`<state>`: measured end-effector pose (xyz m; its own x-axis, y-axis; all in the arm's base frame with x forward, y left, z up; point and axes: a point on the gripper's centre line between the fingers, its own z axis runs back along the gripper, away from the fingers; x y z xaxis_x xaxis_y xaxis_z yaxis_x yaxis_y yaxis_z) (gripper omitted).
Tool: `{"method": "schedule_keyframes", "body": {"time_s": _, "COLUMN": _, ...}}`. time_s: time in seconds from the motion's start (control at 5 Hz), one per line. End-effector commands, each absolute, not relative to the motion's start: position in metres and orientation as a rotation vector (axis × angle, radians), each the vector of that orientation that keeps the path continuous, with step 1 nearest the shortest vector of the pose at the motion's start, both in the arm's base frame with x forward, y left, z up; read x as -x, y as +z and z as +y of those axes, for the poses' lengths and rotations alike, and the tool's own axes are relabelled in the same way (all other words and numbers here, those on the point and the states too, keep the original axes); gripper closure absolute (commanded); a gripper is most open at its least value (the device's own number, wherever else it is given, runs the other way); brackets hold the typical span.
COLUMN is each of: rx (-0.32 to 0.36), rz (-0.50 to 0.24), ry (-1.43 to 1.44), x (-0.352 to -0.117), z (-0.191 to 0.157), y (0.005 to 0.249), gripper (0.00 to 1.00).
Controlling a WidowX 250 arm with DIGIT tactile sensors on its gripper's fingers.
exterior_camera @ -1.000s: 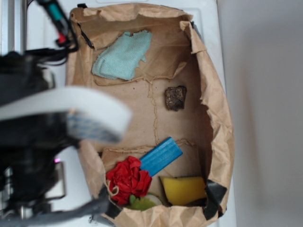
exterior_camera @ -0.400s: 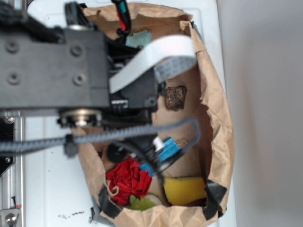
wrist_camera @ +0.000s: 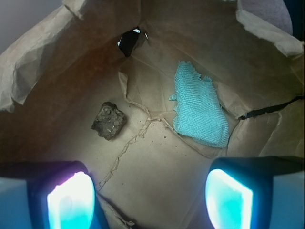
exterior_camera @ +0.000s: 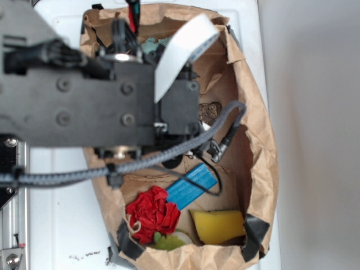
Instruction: Grab the blue cloth.
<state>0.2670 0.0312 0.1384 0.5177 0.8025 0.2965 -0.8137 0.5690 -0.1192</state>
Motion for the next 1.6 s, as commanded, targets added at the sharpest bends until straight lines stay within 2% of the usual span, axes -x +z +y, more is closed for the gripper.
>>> {"method": "schedule_keyframes", "body": {"time_s": 0.0, "rx": -0.022, "rz": -0.375, "ry": 0.949, "x": -0.266, "z": 0.034, "y": 0.150, "gripper": 0.00}}
{"method": "schedule_keyframes", "body": {"time_s": 0.2, "rx": -0.031, "rz": -0.400, "ry": 1.013, "x": -0.270, "z": 0.036, "y": 0.147, "gripper": 0.00}}
{"method": "schedule_keyframes", "body": {"time_s": 0.6, "rx": -0.096, "rz": -0.470, "ry": 1.183, "x": -0.270, "z": 0.037, "y": 0.138, "gripper": 0.00}}
{"method": "schedule_keyframes", "body": {"time_s": 0.8, "rx": -0.106, "rz": -0.459, "ry": 1.244, "x": -0.270, "z": 0.039, "y": 0.130, "gripper": 0.00}}
{"method": "schedule_keyframes", "body": {"time_s": 1.2, "rx": -0.177, "rz": -0.347, "ry": 1.359, "x": -0.284, "z": 0.060, "y": 0.107, "gripper": 0.00}}
{"method": "schedule_keyframes", "body": {"time_s": 1.4, "rx": -0.199, "rz": -0.326, "ry": 1.378, "x": -0.259, "z": 0.067, "y": 0.101, "gripper": 0.00}}
